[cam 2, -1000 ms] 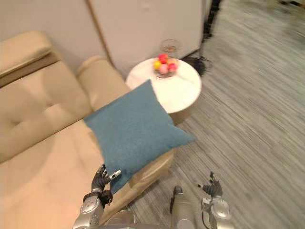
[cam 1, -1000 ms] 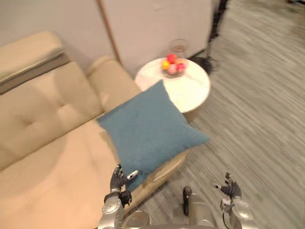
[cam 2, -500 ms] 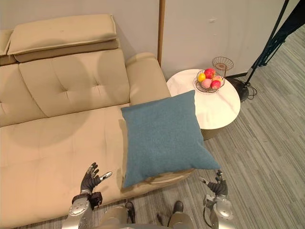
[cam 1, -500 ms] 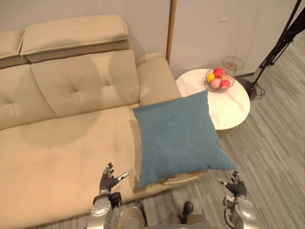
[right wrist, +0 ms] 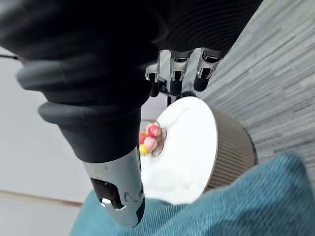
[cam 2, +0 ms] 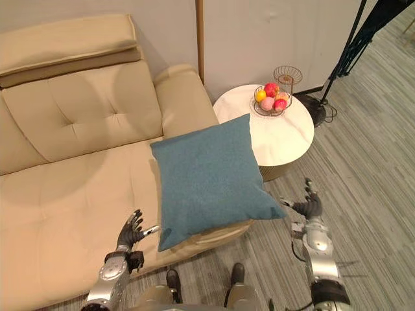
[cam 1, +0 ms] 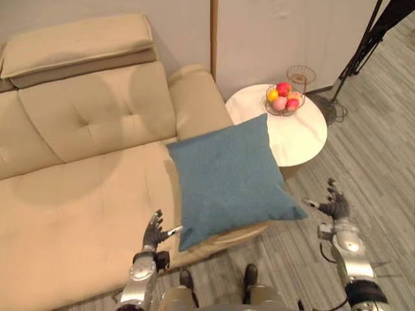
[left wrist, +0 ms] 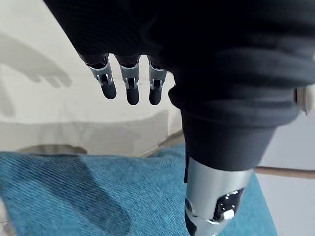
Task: Pick up cushions and gather them together orderly.
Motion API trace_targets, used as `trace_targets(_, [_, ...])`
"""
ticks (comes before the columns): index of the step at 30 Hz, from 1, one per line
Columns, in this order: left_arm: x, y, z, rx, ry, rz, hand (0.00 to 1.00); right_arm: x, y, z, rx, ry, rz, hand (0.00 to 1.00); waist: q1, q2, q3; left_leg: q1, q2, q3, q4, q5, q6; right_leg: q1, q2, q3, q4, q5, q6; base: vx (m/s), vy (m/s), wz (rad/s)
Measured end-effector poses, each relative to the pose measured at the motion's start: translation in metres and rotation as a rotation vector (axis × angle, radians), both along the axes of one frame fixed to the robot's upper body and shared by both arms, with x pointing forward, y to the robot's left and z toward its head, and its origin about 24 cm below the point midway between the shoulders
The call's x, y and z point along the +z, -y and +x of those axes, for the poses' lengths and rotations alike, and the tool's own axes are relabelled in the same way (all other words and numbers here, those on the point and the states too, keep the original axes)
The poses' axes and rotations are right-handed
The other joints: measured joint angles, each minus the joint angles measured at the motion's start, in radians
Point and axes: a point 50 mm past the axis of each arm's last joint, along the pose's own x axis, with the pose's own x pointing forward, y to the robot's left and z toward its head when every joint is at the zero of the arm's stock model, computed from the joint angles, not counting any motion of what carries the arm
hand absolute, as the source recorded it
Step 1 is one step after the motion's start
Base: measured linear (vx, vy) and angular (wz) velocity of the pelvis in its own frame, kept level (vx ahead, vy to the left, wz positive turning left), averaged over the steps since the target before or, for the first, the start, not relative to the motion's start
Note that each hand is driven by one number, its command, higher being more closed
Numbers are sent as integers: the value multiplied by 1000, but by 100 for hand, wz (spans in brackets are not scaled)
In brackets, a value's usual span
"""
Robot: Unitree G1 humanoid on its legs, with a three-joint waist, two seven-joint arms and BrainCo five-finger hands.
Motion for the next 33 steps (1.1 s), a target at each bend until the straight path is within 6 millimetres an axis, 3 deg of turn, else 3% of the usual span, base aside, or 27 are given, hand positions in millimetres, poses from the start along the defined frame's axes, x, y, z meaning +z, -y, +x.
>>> trace_targets(3, [24,20,40,-73,99,-22,0,16,-29,36,132,18,-23,0,3,2,37,-75,3,-18,38,6,6,-48,-1,-6,1,21,-10,-80,10,16])
trace_targets(4, [39,29,59,-100,150,-29,0,31,-40,52,173,54,-36,0,3,3,68,-105,5,-27,58,8,10,-64,-1,-6,2,33,-12,-133,17,17])
trace_targets(5, [52,35,74,-112,189,-36,100,44,-49,65,199,86,-45,0,5,1,85,-138,5,-31,72,10,13,-88,-3,-7,5,36,-13,-136,18,17])
trace_targets(6, [59,38,82,-112,209,-39,100,52,-53,73,210,107,-48,0,5,2,99,-153,5,-32,80,12,15,-98,-3,-9,6,41,-14,-139,20,10])
trace_targets(7, [70,41,94,-101,235,-45,100,65,-60,85,219,141,-38,100,5,2,128,-167,6,-32,87,17,17,-110,-4,-7,8,49,-18,-130,16,3])
trace_targets(11, [109,45,130,-50,320,-87,100,100,-77,112,206,218,-6,100,5,3,191,-222,3,-43,93,46,23,-174,-9,-5,41,57,-23,-144,0,5])
trace_targets(13, [121,43,137,-25,350,-117,100,111,-80,116,192,252,14,100,5,3,205,-231,5,-45,87,58,22,-186,-6,-4,42,64,-28,-106,-17,0])
trace_targets(19, [148,42,146,5,437,-184,100,129,-87,117,208,332,58,100,1,4,224,-243,20,-43,74,73,10,-213,9,5,52,70,-33,-52,-24,-6])
trace_targets(22, [167,44,146,0,522,-208,100,138,-93,107,248,407,69,100,3,4,234,-237,25,-42,64,81,6,-213,16,8,52,70,-33,9,-11,-2])
trace_targets(25, [182,41,133,-8,620,-227,100,131,-99,86,285,450,92,100,5,4,234,-218,26,-32,49,82,4,-207,20,23,51,70,-33,60,4,-7])
trace_targets(27, [181,39,122,-11,643,-235,100,124,-101,75,296,454,106,100,3,4,234,-198,25,-31,39,82,4,-190,21,25,48,70,-33,78,18,-3])
trace_targets(31, [157,37,75,-19,643,-236,100,104,-112,30,325,470,154,100,2,3,224,-86,15,-36,-19,81,2,-90,20,21,31,39,-24,86,23,7])
trace_targets(33, [142,32,51,7,622,-240,100,99,-121,13,355,473,180,100,3,5,177,-71,12,-35,-38,82,1,-82,20,21,30,28,-20,80,22,2])
